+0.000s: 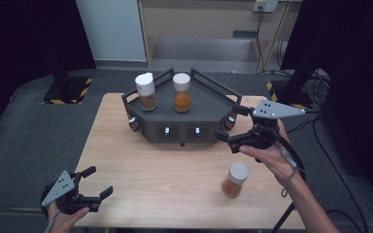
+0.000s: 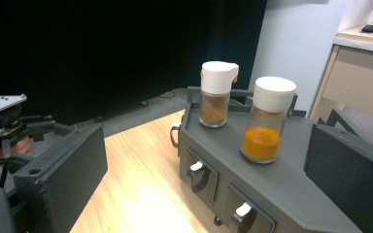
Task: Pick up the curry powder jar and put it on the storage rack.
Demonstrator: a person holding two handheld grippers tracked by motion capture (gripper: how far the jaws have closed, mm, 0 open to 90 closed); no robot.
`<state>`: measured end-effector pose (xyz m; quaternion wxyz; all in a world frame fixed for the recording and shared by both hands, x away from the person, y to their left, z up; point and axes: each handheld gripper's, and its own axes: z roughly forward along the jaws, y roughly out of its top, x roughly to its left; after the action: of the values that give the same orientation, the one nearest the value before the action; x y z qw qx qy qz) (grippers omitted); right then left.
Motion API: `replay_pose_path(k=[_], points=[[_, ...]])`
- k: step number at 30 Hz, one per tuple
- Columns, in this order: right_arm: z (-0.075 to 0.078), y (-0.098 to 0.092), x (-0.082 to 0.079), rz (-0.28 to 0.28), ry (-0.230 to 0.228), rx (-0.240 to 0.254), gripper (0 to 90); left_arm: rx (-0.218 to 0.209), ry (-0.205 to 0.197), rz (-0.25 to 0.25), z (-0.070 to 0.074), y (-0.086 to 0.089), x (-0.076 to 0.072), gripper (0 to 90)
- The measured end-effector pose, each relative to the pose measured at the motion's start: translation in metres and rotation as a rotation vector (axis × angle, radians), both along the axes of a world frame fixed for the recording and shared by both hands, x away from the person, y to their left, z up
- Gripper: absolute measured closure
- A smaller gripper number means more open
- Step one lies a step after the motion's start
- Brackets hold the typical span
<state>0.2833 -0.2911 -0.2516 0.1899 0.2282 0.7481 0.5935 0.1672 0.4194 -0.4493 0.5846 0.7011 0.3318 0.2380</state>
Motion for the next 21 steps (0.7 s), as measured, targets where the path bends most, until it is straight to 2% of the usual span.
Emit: replay_pose_path(k=[9, 13, 21], points=[[-0.02, -0.007, -0.02, -0.008, -0.014, -0.004, 2.2, 0.003, 0.002, -0.002, 0.0, 0.0, 0.0, 1.5], [-0.029, -0.014, -0.026, -0.016, -0.001, 0.011, 2.1, 0.003, 0.003, -0.002, 0.0, 0.0, 0.0, 1.5], [-0.049, -0.033, -0.053, -0.107, -0.029, 0.021, 2.7, 0.001, 0.003, -0.001, 0.0, 0.0, 0.0, 1.5]])
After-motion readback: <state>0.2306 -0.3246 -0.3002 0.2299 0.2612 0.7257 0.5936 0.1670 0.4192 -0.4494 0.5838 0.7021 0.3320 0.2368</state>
